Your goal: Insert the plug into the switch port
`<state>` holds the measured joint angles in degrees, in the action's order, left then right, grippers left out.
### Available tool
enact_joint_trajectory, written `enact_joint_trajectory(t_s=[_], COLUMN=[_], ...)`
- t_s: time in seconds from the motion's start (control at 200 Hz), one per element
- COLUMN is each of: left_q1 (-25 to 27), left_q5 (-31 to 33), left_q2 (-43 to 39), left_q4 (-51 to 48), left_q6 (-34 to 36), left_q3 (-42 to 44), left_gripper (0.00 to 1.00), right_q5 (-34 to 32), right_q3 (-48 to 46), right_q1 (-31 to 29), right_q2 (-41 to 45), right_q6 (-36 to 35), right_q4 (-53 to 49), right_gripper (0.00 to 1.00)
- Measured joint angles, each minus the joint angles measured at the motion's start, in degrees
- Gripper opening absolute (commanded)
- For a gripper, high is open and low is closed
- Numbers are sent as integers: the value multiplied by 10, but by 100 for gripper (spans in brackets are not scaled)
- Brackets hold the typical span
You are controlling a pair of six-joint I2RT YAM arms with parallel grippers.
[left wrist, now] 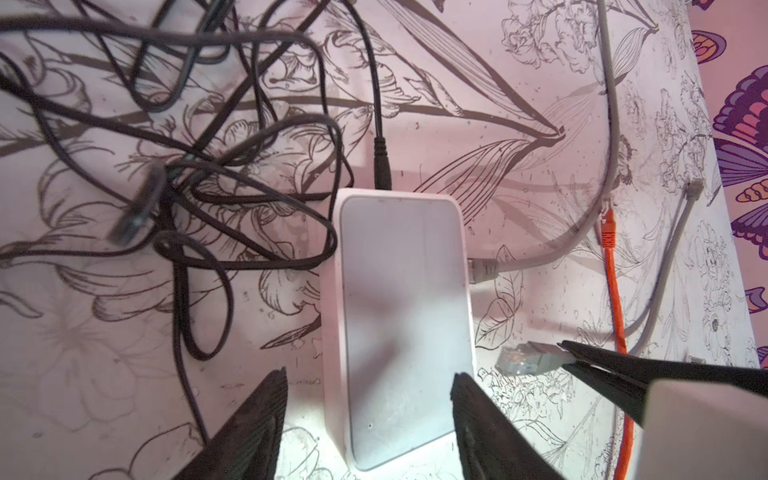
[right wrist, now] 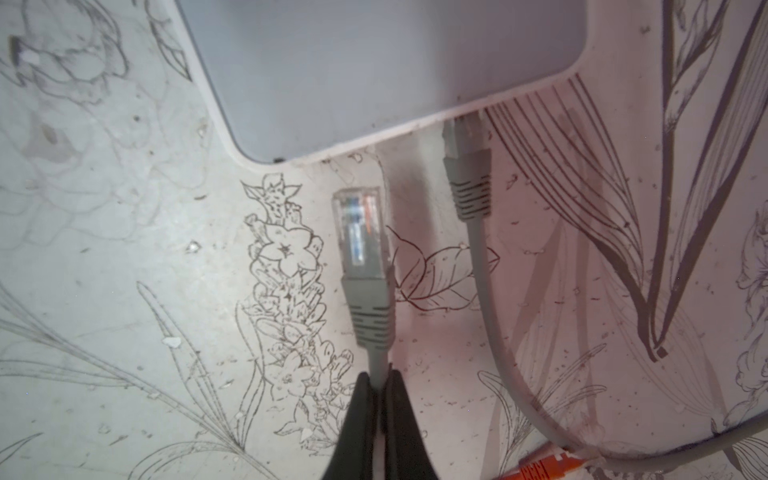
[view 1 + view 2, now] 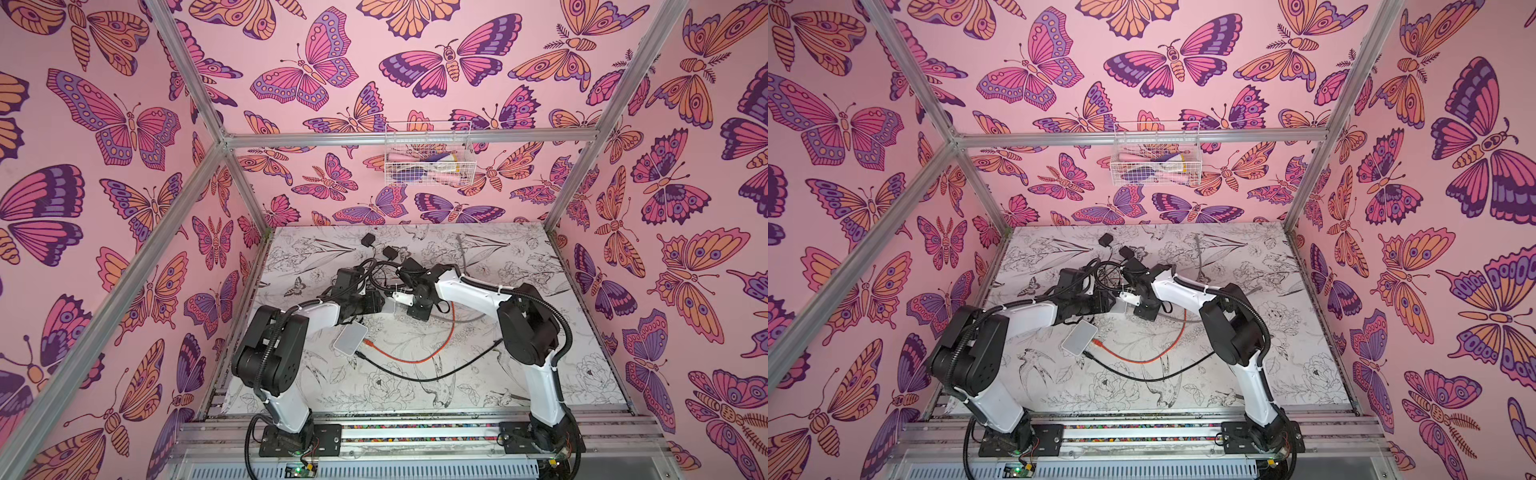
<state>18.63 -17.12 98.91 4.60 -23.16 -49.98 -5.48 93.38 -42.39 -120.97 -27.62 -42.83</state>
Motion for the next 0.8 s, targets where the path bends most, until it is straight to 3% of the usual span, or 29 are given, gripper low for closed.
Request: enact_joint_trajectory(t_s=[0.801], left_q1=[-15], left_q5=[-61], left_q2=[73], left_q4=[2], left_q6=[2], left_q3=[-56], left_gripper=[53], right_q5=[24], right_q3=[40], right_q1=[8], right_q2=[-50], right_q6=[2], right_q4=[-26], right_gripper=[0])
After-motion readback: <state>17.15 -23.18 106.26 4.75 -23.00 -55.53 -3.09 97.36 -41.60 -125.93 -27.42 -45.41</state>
